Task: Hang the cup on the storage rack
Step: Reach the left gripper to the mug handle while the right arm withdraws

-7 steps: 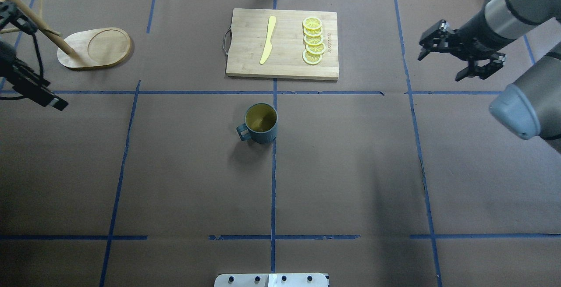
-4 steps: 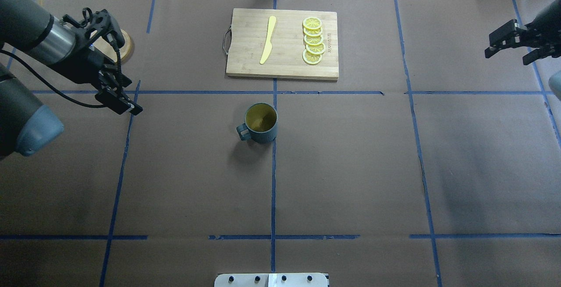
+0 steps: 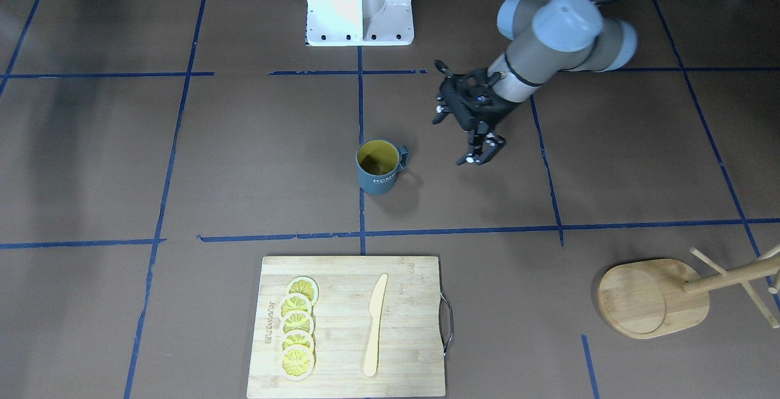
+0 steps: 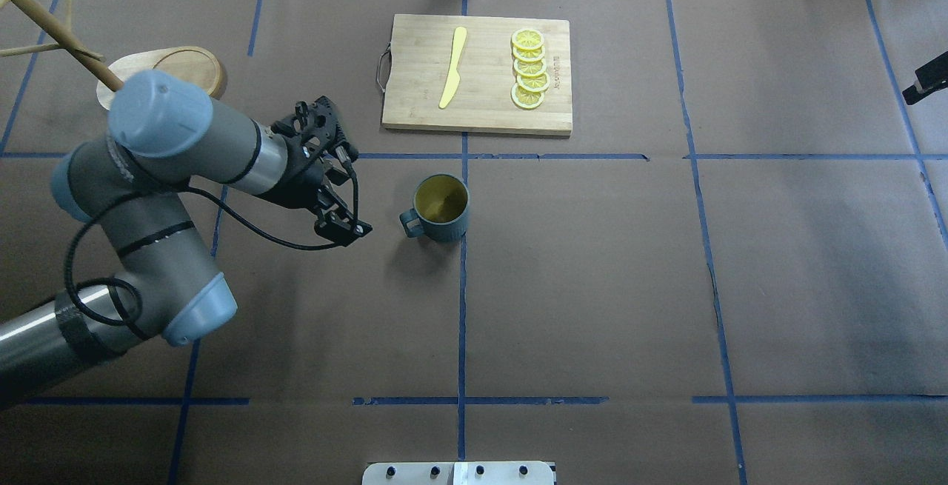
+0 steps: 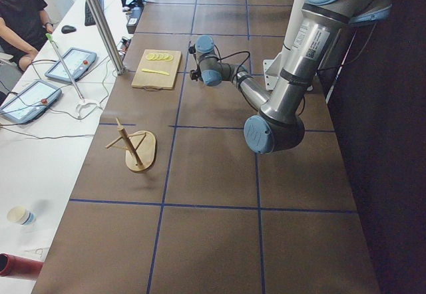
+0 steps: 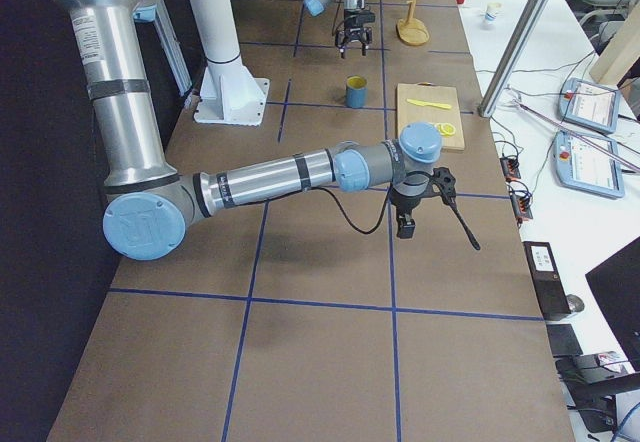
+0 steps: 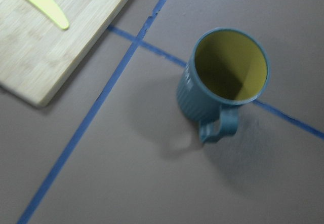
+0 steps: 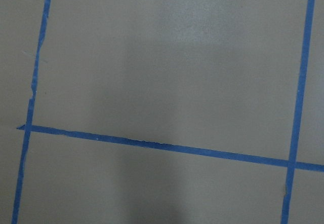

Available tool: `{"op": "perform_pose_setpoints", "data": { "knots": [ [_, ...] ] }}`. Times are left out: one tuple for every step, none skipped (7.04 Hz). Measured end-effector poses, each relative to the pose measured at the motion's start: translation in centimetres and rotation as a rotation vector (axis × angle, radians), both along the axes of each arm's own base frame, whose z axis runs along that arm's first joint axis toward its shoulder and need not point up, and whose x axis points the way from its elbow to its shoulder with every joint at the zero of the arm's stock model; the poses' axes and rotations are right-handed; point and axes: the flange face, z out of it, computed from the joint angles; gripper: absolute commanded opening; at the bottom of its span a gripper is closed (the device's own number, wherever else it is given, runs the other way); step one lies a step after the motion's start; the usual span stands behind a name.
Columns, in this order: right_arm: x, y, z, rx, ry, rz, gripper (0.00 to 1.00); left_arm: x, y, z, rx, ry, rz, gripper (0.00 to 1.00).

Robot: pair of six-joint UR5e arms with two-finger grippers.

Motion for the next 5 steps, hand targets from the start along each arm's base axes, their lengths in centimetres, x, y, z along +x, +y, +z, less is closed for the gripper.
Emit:
{"op": "perform_pose_setpoints", "data": {
  "knots": [
    [0.4, 0.1, 0.4, 0.002, 0.001, -0.002, 1.00, 2.1, 0.7, 0.6, -0.002, 0.034, -0.010, 1.00],
    [0.5, 0.1, 0.4, 0.003, 0.001, -0.002, 1.00, 3.3, 1.0, 1.2, -0.001, 0.050, -0.009, 1.00],
    [0.5, 0.1, 0.4, 0.002, 0.001, -0.001, 1.00, 4.2, 1.1, 1.2, 0.003, 0.061, -0.005, 1.00],
    [0.5, 0.1, 0.3, 0.001, 0.001, 0.002, 1.00, 5.0, 0.8, 1.0, 0.009, 0.071, -0.003, 1.00],
    [0.5, 0.0, 0.3, 0.001, 0.000, 0.003, 1.00, 5.8, 0.5, 1.1, 0.014, 0.080, -0.002, 1.00]
  ]
}}
